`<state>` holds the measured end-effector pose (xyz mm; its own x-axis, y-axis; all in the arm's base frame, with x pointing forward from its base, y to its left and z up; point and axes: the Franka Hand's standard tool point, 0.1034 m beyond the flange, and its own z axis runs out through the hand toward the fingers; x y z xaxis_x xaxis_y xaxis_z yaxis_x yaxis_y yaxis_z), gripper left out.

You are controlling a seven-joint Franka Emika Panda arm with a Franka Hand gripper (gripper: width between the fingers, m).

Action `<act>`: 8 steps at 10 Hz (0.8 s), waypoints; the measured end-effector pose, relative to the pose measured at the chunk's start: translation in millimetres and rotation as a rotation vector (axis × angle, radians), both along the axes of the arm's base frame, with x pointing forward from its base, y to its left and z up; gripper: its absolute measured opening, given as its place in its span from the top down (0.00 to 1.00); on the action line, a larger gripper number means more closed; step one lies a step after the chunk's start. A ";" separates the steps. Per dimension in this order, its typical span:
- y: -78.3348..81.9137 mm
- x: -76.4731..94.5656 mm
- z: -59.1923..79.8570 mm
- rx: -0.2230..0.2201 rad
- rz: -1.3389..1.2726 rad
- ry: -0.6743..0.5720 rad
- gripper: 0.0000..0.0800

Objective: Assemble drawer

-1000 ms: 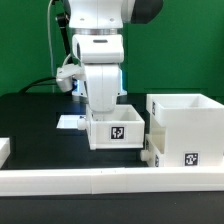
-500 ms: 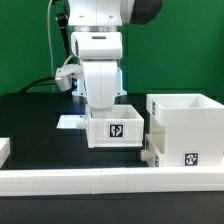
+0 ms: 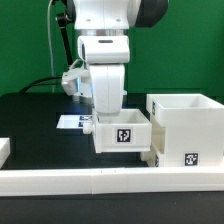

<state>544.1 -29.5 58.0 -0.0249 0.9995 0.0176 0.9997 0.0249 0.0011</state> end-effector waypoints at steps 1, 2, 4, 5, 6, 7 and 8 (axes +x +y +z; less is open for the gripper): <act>2.6 -0.5 -1.4 0.001 -0.006 0.002 0.95; 5.3 -0.9 -2.2 0.002 -0.014 0.004 0.95; 11.8 -1.0 -2.9 0.004 -0.022 0.006 0.95; 14.7 -0.8 -2.8 0.006 -0.028 0.006 0.95; 18.3 -0.2 -2.3 0.008 -0.033 0.005 0.95; 22.1 0.3 -2.0 0.009 -0.040 0.004 0.95; 24.0 0.4 -2.0 0.009 -0.039 0.004 0.95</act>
Offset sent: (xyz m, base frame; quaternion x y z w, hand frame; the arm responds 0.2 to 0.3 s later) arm 0.0022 0.0147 0.0018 -0.0011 -0.0033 0.0100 0.9999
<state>544.4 -5.4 56.0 0.0137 0.9995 0.0270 0.9999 -0.0136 -0.0031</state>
